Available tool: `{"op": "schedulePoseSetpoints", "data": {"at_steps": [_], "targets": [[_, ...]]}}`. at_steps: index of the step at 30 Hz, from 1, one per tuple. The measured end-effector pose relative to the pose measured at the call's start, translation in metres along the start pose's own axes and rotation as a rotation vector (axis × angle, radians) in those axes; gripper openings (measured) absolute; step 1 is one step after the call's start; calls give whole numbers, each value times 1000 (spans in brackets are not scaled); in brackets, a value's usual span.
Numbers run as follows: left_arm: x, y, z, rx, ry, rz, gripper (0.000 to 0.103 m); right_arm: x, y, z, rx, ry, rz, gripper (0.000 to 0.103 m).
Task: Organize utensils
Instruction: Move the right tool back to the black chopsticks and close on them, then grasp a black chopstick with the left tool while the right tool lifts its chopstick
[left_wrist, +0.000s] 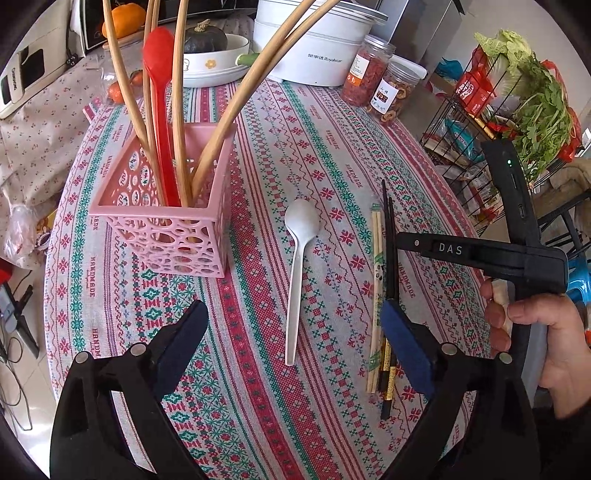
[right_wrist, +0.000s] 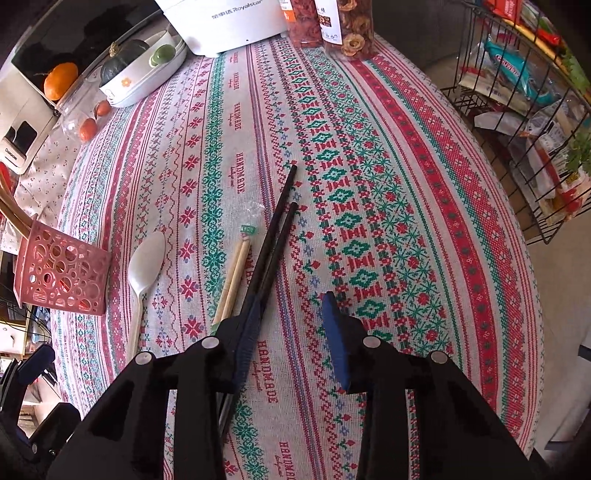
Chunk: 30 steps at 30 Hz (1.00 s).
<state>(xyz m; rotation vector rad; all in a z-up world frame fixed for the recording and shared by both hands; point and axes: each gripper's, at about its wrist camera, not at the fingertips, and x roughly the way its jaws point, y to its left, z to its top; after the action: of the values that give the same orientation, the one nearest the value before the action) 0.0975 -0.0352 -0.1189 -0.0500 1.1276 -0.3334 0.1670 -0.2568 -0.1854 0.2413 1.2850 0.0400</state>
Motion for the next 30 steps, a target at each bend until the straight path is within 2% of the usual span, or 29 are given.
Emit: {"op": "schedulePoseSetpoints", "data": {"at_steps": [6,11,12,13,17,21,27,30], "targets": [[-3,0,-1,1,-3,-7,87,2,15,-2,-58,10,-21,26],[-3,-3,-2,18,-3,-7,84,4,32,-6,-134,8,-115,24],[-3,-4,-3,23,-3,-7,83,4,34,-7,-144,6,-130,23],[-3,-5,-3,29,-3,-7,80,4,35,-7,-156,9,-135,15],[-5,-11,-4,48,-4,-21,73,1,20,-3,-93,39,-51,8],[-5,-24,-5,63,3,-54,62,-11,1,-4,-49,36,9,6],[18,-70,6,192,22,-47,41,-43,-23,-8,-21,-15,67,6],[42,-81,23,179,57,-58,26,-54,-36,-10,-9,-39,68,6]]}}
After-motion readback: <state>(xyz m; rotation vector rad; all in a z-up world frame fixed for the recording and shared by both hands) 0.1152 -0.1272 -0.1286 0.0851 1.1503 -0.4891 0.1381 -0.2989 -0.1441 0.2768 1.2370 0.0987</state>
